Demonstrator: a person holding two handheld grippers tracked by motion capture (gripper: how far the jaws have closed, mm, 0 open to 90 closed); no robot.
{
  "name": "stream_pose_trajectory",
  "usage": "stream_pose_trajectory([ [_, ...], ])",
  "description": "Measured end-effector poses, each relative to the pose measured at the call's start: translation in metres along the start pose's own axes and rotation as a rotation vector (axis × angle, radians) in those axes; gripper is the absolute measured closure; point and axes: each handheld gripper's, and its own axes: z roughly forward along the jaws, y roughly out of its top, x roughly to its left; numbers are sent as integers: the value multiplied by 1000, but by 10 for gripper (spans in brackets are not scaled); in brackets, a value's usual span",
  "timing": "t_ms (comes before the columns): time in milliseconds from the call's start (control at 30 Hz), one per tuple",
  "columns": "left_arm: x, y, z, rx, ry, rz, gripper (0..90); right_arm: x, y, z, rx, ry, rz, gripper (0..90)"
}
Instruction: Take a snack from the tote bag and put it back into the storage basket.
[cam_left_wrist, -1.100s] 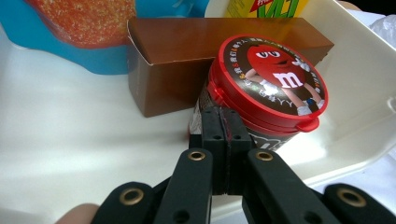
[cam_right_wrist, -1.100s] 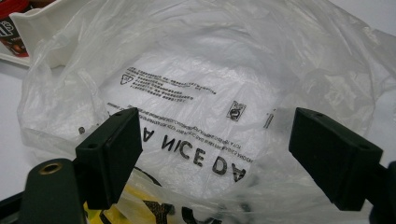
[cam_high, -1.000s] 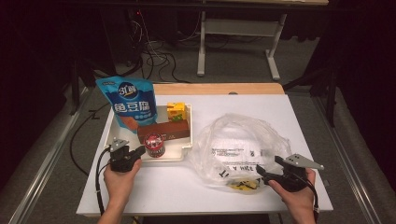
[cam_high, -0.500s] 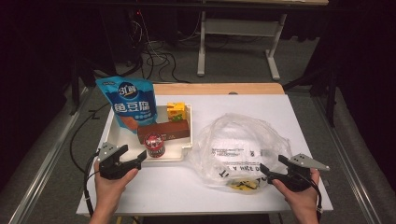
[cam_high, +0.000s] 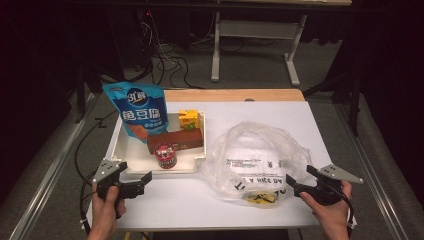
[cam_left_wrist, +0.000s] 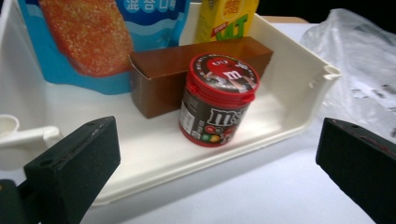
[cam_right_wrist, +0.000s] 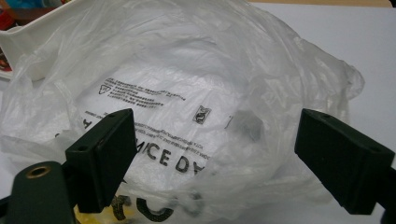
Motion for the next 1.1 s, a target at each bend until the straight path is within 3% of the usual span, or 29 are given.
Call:
stream_pose_trajectory([
  [200, 9, -11, -12, 25, 30, 28, 3, -13, -8, -10, 2, -13, -12, 114],
  [567, 32, -24, -33, 28, 70, 3, 15, -40, -27, -27, 15, -51, 1, 113],
  [733, 41, -29, -39, 36, 81, 8, 15, -47, -34, -28, 29, -60, -7, 112],
  [833, 49, -32, -43, 29, 94, -7, 18, -52, -35, -29, 24, -64, 11, 112],
  [933, 50, -31, -43, 15, 88, -20, 28, -54, -36, -30, 21, -67, 16, 112],
  [1100, 47, -31, -38, 31, 80, -3, 41, -57, -37, -30, 15, -75, 37, 107],
])
